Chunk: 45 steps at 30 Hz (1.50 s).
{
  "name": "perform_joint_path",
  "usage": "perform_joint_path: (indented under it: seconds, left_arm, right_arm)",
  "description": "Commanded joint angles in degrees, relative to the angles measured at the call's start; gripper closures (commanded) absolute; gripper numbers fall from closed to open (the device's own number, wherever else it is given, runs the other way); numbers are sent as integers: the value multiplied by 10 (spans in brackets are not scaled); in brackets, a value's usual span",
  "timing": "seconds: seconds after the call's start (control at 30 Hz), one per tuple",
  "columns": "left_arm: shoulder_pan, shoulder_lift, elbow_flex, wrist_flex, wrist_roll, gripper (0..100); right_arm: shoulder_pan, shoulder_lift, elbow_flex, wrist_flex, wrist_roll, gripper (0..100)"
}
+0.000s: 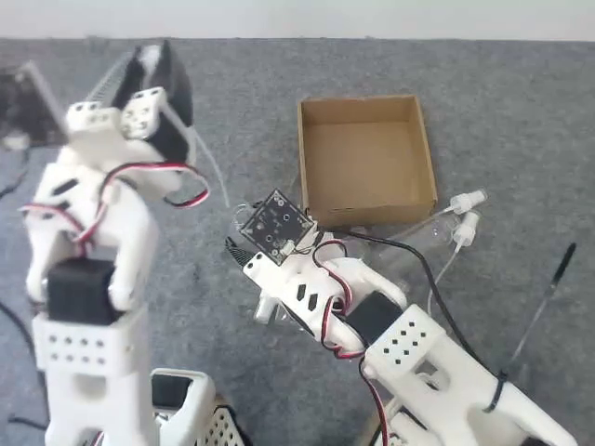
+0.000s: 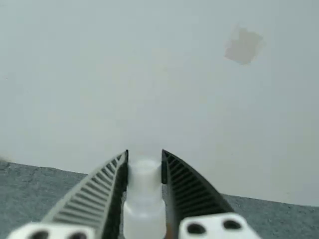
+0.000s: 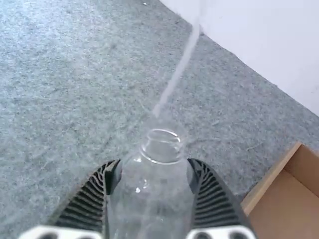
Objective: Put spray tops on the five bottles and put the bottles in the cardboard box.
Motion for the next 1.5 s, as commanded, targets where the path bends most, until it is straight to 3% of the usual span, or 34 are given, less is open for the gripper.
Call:
perform_joint_path:
  seconds: [0.0,0.4,0.53,0.67,0.87,1.03,1.23,1.47]
  left_arm:
    - [11,22,-3,-15,6,991]
    - [48,22,51,40,4,991]
    - [59,11,58,102,0,991]
    - [88,-33,80,153,-50,991]
    - [115,-84,167,130,-81,983]
    - [117,-91,190,128,-83,857]
    - [109,-90,158,127,-84,869]
    - [55,-85,118,91,-85,870]
  right_arm:
    - [-3,-29,-8,-15,-8,993]
    - [1,-31,-7,-14,-13,993]
    - [24,-33,-7,-17,-82,993]
    - [45,-33,-8,-21,-121,993]
    - [44,-33,-6,-20,-122,993]
    - [44,-33,2,-20,-120,993]
    - [44,-33,5,-20,-119,993]
    - [44,-33,5,-17,-119,993]
